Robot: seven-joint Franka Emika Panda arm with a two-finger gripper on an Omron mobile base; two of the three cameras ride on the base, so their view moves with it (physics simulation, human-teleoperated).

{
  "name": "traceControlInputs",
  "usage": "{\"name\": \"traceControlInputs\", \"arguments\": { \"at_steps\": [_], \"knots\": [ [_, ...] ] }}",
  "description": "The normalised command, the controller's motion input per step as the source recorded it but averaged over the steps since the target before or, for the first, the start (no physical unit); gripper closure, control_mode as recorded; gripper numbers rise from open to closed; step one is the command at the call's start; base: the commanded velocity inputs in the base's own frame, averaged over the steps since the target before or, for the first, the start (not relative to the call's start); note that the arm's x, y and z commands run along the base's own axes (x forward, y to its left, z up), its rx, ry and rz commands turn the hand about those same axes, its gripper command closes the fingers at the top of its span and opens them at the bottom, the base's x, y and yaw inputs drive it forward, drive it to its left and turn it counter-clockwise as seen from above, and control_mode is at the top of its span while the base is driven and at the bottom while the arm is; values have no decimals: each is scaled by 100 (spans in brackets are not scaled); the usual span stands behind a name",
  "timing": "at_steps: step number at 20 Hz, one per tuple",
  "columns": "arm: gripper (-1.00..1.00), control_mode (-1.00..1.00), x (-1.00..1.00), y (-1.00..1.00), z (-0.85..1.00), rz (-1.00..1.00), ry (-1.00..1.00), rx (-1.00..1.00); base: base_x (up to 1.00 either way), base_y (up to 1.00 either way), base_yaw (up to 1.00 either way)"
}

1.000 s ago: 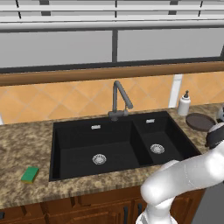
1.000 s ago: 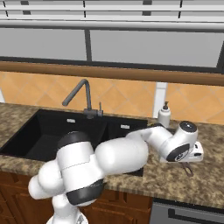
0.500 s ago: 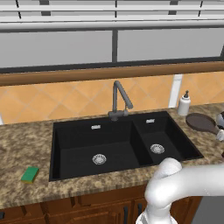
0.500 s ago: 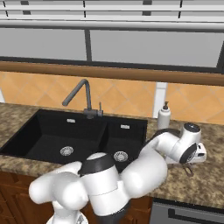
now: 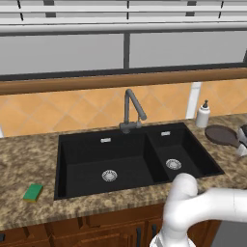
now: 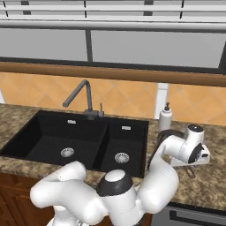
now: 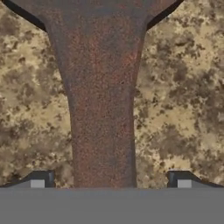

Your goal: Pick the pan and sponge and place them into the sink. Then turn on the water.

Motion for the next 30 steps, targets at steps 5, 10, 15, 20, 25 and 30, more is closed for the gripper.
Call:
{"name": "traceControlInputs", "arguments": {
  "at_steps": [5, 10, 15, 20, 25, 30],
  "knots": [
    [100, -100, -9, -18, -71, 2, 2, 2, 0, 0, 0],
    [100, -100, -42, 19, -96, 0, 14, 22, 0, 0, 0],
    [100, -100, -29, 90, -69, 0, 4, 14, 0, 0, 0],
    [100, -100, -53, 100, -18, 0, -20, 18, 0, 0, 0],
    [100, -100, -91, 94, 43, -1, -32, 8, 0, 0, 0],
    [100, -100, -80, 100, 89, -10, -21, -2, 0, 0, 0]
  ]
}}
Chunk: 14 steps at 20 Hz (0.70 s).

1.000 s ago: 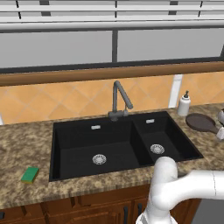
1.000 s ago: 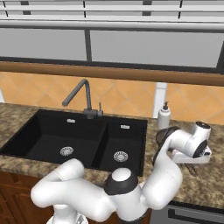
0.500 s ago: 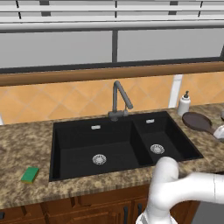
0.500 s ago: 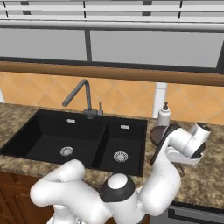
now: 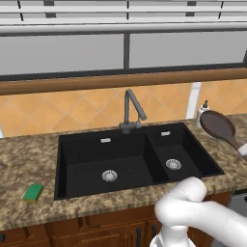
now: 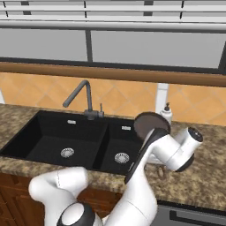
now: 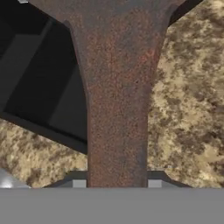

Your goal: Pick the pan and sponge and place them into the sink. Then turn on the water.

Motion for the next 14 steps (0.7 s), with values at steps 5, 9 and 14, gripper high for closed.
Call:
{"name": "traceControlInputs", "arguments": {
  "at_steps": [5, 9, 14],
  "knots": [
    [100, -100, -53, 100, 74, -17, -7, -8, 0, 0, 0],
    [100, -100, -10, 100, 73, -23, 6, -5, 0, 0, 0],
    [100, -100, 0, 100, 81, -15, 21, -1, 0, 0, 0]
  ]
}}
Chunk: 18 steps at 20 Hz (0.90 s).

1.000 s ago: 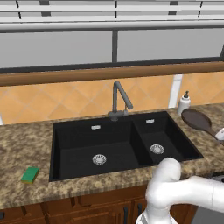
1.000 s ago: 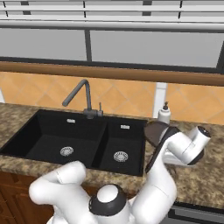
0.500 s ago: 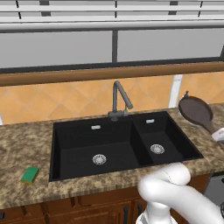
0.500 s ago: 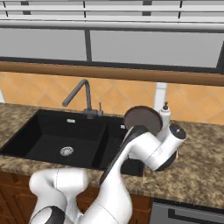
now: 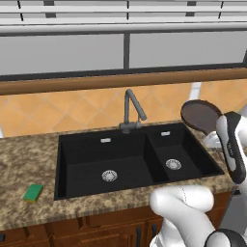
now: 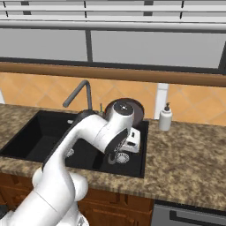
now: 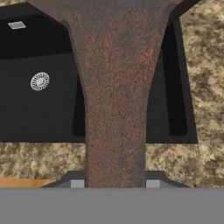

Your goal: Pick the pan and sponge and place them into the sink. Then turn on the water.

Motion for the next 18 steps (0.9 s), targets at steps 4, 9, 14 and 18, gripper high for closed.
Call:
{"name": "traceControlInputs", "arguments": {
  "at_steps": [4, 9, 14, 18],
  "knots": [
    [100, -100, 0, 100, 74, -8, 21, 4, 0, 0, 0],
    [100, -100, -14, 100, 39, -24, 16, 11, 0, 0, 0],
    [100, -100, -15, 100, 7, -40, 15, 9, 0, 0, 0],
    [100, -100, -1, 100, 0, -31, -14, 3, 0, 0, 0]
  ]
}}
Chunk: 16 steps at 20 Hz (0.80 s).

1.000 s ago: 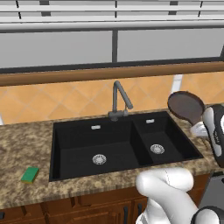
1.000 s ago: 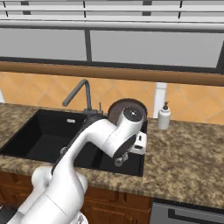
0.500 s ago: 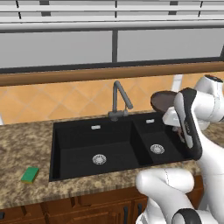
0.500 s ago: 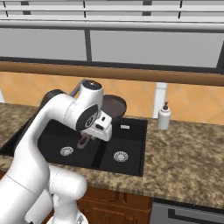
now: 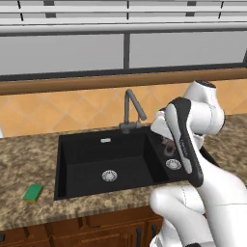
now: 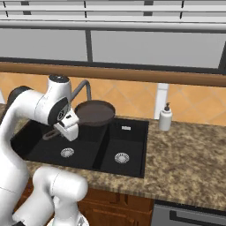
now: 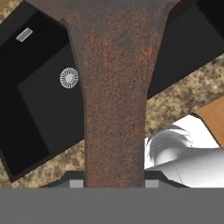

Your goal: Pick the pan and sponge and place them into the sink. Then turn on the water.

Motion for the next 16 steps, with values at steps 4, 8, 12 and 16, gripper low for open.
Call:
{"name": "traceControlInputs", "arguments": {
  "at_steps": [4, 8, 12, 16],
  "knots": [
    [100, -100, 0, 100, 0, -26, -11, 0, 0, 0, 0],
    [100, -100, 0, 100, 0, -27, 7, 1, 0, 0, 0],
    [100, -100, 0, 100, -1, -26, 18, 0, 0, 0, 0],
    [100, -100, 10, 100, -13, -16, 38, 0, 0, 0, 0]
  ]
}}
